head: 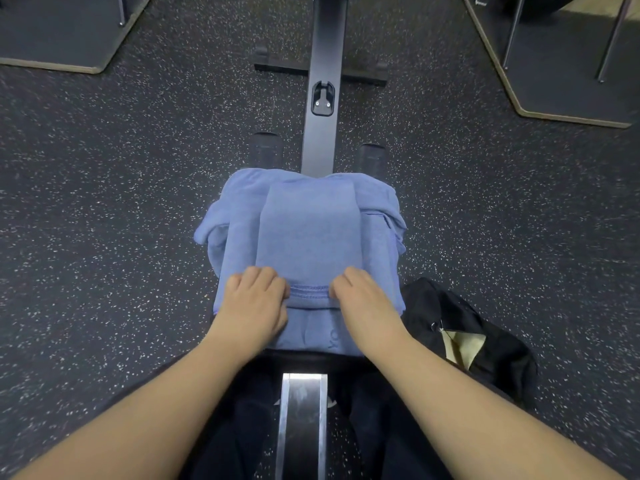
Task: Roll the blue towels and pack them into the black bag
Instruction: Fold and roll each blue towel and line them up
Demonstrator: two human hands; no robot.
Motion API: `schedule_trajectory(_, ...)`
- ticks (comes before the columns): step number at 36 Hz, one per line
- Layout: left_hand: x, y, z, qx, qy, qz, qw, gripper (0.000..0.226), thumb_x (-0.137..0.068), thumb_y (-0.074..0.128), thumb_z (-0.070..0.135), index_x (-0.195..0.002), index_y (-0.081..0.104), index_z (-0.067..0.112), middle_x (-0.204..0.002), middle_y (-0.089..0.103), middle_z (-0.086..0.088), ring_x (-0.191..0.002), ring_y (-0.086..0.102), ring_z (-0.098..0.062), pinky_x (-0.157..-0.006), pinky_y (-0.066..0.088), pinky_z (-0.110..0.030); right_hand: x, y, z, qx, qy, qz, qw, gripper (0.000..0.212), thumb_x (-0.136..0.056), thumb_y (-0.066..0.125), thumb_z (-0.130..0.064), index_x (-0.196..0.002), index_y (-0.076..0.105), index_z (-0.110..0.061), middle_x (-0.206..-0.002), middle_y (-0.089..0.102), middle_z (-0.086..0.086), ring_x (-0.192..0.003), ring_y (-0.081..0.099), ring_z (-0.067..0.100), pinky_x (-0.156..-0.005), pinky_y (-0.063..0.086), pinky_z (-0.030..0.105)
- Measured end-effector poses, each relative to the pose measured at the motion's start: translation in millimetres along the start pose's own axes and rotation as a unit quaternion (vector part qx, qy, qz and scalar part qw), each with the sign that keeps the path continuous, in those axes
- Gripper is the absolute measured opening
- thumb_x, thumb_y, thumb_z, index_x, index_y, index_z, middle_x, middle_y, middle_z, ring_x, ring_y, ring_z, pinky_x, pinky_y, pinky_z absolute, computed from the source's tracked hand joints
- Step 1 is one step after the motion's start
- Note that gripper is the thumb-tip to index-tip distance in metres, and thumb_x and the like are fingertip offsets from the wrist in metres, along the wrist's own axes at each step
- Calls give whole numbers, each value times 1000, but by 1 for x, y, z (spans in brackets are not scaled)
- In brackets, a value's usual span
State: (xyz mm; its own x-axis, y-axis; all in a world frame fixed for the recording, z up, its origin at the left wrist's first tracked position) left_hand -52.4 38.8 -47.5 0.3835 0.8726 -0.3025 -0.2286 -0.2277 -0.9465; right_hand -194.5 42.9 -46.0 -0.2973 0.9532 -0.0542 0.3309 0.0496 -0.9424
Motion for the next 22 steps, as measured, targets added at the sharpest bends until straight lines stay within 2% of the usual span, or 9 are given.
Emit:
schedule_trajectory(2, 0, 1, -1, 4, -1, -6, 1000, 21, -70, 50, 35, -74, 60, 17, -76, 54, -3, -79, 39, -22, -64, 23, -36, -1, 3, 1, 0, -5, 8, 1000, 26, -52, 58, 11, -71, 55, -7, -76, 52, 11, -67, 56, 30, -50, 49, 33)
schedule_trajectory(4, 0, 2, -4, 15, -3, -7, 1000, 25, -65, 73, 35, -76, 61, 16, -78, 55, -3, -81, 39, -21, -65, 22, -35, -1, 6, 1, -3, -5, 17, 1000, 24, -55, 54, 9, -71, 54, -8, -76, 52, 10, -66, 54, 30, -54, 48, 35)
schedule_trajectory(5, 0, 4, -6, 24, -9, -15, 1000, 34, -58, 84, 32, -77, 62, 16, -79, 56, -4, -82, 39, -21, -65, 21, -34, 0, 8, 2, 1, -6, 24, 1000, 21, -59, 48, 6, -72, 53, -9, -77, 51, 10, -67, 53, 29, -59, 45, 35)
schedule_trajectory(7, -1, 7, -10, 39, -21, -26, 999, 45, -46, 93, 25, -77, 62, 16, -79, 57, -4, -83, 39, -20, -64, 19, -34, 1, 8, 3, 16, 2, 42, 999, 18, -65, 40, -3, -74, 52, -12, -77, 49, 7, -67, 50, 27, -64, 35, 32)
schedule_trajectory(9, -3, 6, -10, 45, -22, -9, 999, 40, -50, 87, 19, -79, 60, 18, -78, 57, -3, -83, 39, -20, -62, 18, -33, 3, 8, 5, 25, -3, 51, 998, 16, -67, 55, -4, -79, 51, -13, -81, 50, 6, -70, 49, 25, -65, 34, 30)
schedule_trajectory(12, -5, 2, -11, 46, -24, 17, 999, 22, -62, 50, 13, -81, 52, 23, -77, 55, -2, -80, 40, -20, -61, 11, -31, 5, 9, 7, 5, -11, 29, 1000, 31, -66, 77, -12, -87, 54, -12, -89, 55, 6, -75, 54, 26, -67, 45, 31)
schedule_trajectory(14, -6, 3, -12, 43, -25, 11, 999, 26, -61, 38, 15, -78, 56, 21, -76, 55, -1, -81, 40, -21, -61, 10, -31, 7, 8, 9, -5, -7, 19, 1000, 37, -64, 83, -12, -91, 58, -10, -92, 57, 8, -77, 56, 29, -68, 49, 35)
schedule_trajectory(18, -6, 4, -15, 24, -15, 5, 1000, 23, -67, 41, 21, -76, 63, 19, -77, 58, -1, -84, 43, -21, -64, 21, -33, 7, 8, 10, 9, -9, 27, 1000, 42, -59, 86, -11, -91, 59, -10, -91, 57, 7, -77, 57, 28, -68, 50, 34)
schedule_trajectory(22, -4, 3, -16, 8, -1, 8, 1000, 21, -73, 45, 25, -81, 63, 18, -82, 59, -2, -86, 45, -22, -65, 24, -35, 7, 8, 8, 35, -9, 60, 998, 39, -59, 85, -9, -89, 59, -12, -88, 56, 5, -76, 55, 26, -65, 50, 32)
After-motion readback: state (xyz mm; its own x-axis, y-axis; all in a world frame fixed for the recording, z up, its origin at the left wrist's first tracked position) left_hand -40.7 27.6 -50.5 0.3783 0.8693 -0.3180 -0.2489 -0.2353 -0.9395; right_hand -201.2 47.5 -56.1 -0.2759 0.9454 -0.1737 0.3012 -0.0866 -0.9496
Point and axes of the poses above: each hand's wrist, its own x-axis away from the middle knuckle, its own y-axis out of the palm, z = x × y, the point moved 8 cm from there along -x, towards the middle knuckle
